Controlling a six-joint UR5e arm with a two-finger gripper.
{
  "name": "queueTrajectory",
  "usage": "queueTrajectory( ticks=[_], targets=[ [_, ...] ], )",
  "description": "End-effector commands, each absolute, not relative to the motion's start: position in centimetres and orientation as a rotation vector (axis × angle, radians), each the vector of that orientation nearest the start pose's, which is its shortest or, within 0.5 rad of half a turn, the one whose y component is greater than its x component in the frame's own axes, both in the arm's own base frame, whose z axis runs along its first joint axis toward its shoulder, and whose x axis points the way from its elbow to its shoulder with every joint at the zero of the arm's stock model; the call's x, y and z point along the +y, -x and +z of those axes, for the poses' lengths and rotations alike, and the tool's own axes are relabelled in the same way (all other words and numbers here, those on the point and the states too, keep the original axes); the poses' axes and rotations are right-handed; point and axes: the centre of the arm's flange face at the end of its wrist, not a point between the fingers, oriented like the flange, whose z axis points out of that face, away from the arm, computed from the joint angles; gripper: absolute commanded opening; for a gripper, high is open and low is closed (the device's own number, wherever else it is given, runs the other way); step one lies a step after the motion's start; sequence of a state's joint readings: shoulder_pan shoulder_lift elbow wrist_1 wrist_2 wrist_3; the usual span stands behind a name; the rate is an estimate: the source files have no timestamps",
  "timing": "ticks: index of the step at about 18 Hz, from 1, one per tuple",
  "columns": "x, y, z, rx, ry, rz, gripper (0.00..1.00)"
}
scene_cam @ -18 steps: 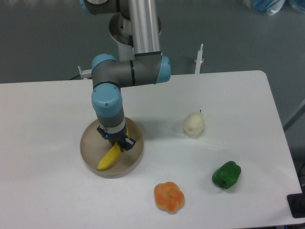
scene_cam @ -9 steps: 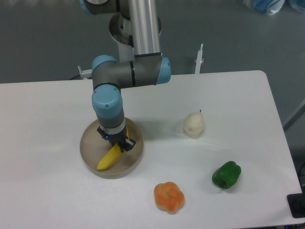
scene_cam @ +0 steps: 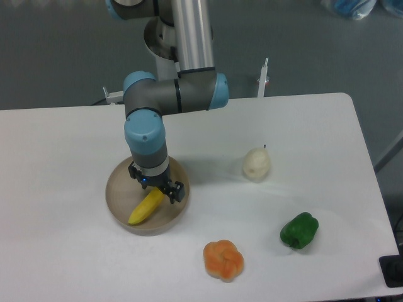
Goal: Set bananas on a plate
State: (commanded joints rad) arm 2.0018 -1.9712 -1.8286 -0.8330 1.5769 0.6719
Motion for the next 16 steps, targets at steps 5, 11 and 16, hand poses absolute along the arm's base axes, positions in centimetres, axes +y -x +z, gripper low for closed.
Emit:
queueTrajectory(
  ticks=[5,11,16],
  targets=[
    [59.1,16.7,25.8,0.285,3.003,0.145,1.0],
    [59.5,25.1,31.3,0.339,2.919,0.293,1.0],
    [58.4,30.8,32.3,0.41,2.917,0.369,1.0]
  ],
)
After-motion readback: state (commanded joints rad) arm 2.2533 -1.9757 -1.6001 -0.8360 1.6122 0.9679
